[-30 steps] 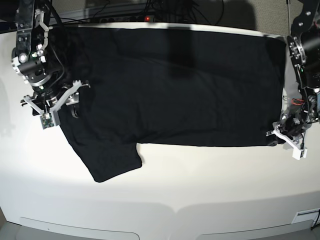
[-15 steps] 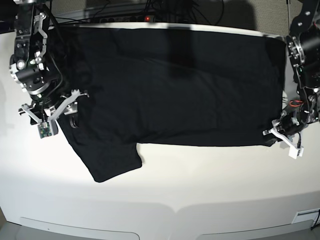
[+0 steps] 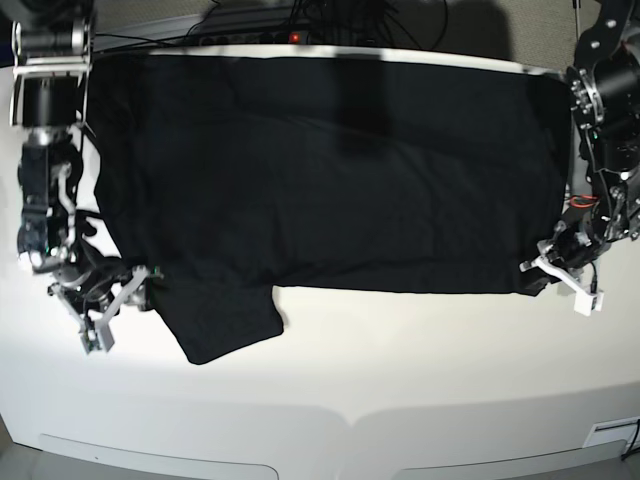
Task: Fold the T-shirt properly
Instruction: 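Reach both grippers to the hem corners of the shirt, then grasp the hem corners with both grippers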
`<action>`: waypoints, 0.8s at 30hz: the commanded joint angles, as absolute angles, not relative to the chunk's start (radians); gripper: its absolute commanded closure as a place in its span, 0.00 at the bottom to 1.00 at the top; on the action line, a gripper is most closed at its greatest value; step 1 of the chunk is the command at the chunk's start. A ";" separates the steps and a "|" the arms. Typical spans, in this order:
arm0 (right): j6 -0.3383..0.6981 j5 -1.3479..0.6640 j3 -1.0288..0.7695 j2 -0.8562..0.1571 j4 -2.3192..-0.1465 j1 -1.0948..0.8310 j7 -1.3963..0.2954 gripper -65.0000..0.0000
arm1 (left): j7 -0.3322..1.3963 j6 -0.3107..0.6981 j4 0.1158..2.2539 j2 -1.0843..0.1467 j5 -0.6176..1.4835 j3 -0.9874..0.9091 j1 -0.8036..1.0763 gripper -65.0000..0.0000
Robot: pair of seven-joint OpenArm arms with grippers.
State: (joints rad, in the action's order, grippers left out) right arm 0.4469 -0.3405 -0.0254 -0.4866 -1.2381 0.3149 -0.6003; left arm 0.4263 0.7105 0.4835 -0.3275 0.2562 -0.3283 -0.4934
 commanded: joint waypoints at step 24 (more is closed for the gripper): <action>0.590 -0.208 0.216 -0.415 -0.381 0.855 -0.486 0.47 | 0.425 0.698 0.482 -0.311 0.210 -0.326 -0.498 1.00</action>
State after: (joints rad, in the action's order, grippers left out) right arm 0.5907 -0.2024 0.2180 -0.4068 -0.3664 0.8146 -0.4999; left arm 0.3763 0.7109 0.4824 -0.3046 0.2516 -0.3283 -0.4904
